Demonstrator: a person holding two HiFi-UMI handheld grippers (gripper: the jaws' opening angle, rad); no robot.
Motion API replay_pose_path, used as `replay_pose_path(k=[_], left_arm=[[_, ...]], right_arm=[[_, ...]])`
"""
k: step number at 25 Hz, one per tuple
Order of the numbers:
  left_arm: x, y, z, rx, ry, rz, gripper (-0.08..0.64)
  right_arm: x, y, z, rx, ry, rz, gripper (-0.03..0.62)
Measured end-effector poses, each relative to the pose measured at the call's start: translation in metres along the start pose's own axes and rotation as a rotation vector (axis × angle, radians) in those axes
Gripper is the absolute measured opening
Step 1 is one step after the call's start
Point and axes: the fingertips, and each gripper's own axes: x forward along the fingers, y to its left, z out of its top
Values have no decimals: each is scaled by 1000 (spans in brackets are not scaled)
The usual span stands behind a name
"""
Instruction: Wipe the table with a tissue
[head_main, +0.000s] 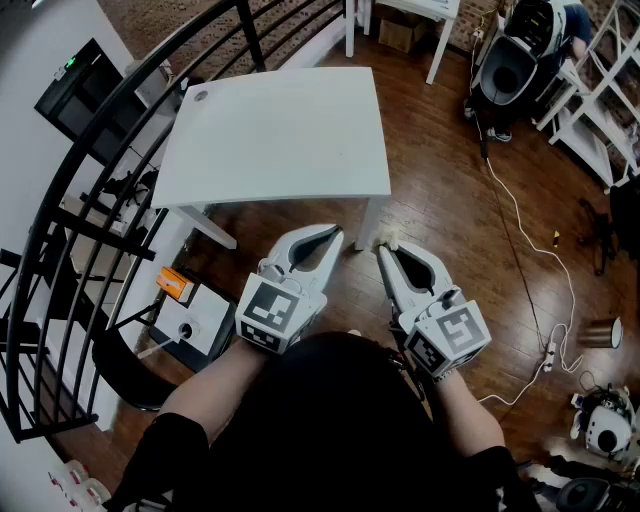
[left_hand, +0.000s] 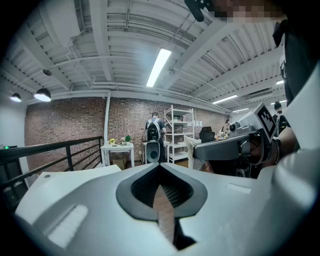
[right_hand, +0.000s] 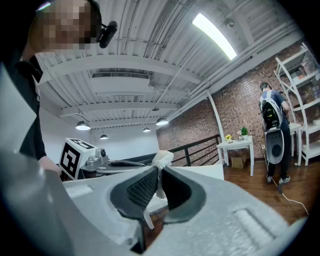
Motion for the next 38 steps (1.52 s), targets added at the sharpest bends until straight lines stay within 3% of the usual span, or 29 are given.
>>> replay_pose_path(k=[3,6,20,38], left_arm=[[6,-8,1,-8,-1,12,11],[11,-13,7,-24,-3,27,11],[33,0,-6,-39,4,46,11],[106,124,-47,-99,76,40,11]], right_arm=[[-18,-18,-38,17,6,20,15],[-21,-22,-29,8,5,30,15],[-8,-51,-56,0,38,15,15],[121,-112,-100,18,235,-34,15]])
